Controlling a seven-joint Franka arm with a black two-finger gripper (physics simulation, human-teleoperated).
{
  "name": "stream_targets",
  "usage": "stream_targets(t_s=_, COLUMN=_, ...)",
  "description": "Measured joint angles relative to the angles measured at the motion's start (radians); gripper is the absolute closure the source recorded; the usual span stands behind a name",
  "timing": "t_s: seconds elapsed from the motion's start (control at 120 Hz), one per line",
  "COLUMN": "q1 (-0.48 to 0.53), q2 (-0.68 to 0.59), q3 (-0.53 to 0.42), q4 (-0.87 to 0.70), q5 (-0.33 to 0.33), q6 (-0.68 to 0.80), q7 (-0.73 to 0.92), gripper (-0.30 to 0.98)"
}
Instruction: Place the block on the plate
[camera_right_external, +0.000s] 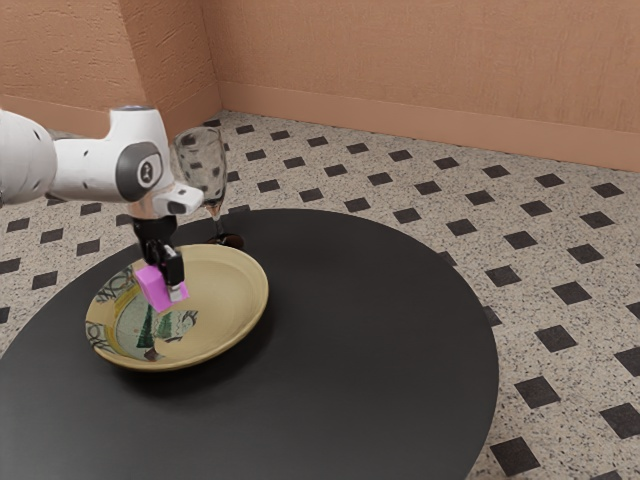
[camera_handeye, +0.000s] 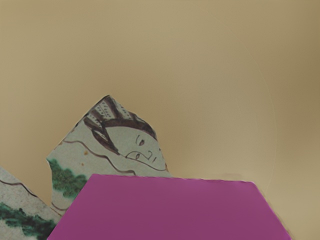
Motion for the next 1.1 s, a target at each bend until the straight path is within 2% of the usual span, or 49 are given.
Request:
stream_targets(t_s=0.117, q1=-0.001, q2=0.014, q3=-0.001, q4=-0.002, q5=-0.007, q6=0.017, q7=0.011, gripper=0.42)
stream_targets(t_s=0.167, q1=-0.001, q2=0.017, q3=-0.002, q4=-0.003, q5=-0.008, q6=0.021, q7=0.016, gripper=0.37)
stream_targets(t_s=0.217, q1=-0.002, q2=0.018, q3=-0.002, q4=-0.002, q5=-0.010, q6=0.024, q7=0.021, gripper=0.24)
stream_targets(t_s=0.333, q1=-0.003, q2=0.020, q3=-0.004, q4=-0.002, q5=-0.015, q6=0.028, q7=0.032, gripper=0.14)
stream_targets(t_s=0.5, q1=-0.003, q2=0.020, q3=-0.005, q4=-0.002, q5=-0.017, q6=0.033, q7=0.044, gripper=0.06)
stream_targets(t_s=0.733, q1=-0.028, q2=-0.023, q3=-0.009, q4=0.015, q5=-0.016, q6=0.022, q7=0.057, gripper=0.02)
stream_targets(t_s=1.1, q1=-0.054, q2=-0.149, q3=-0.194, q4=0.145, q5=0.003, q6=-0.092, q7=0.063, gripper=0.00)
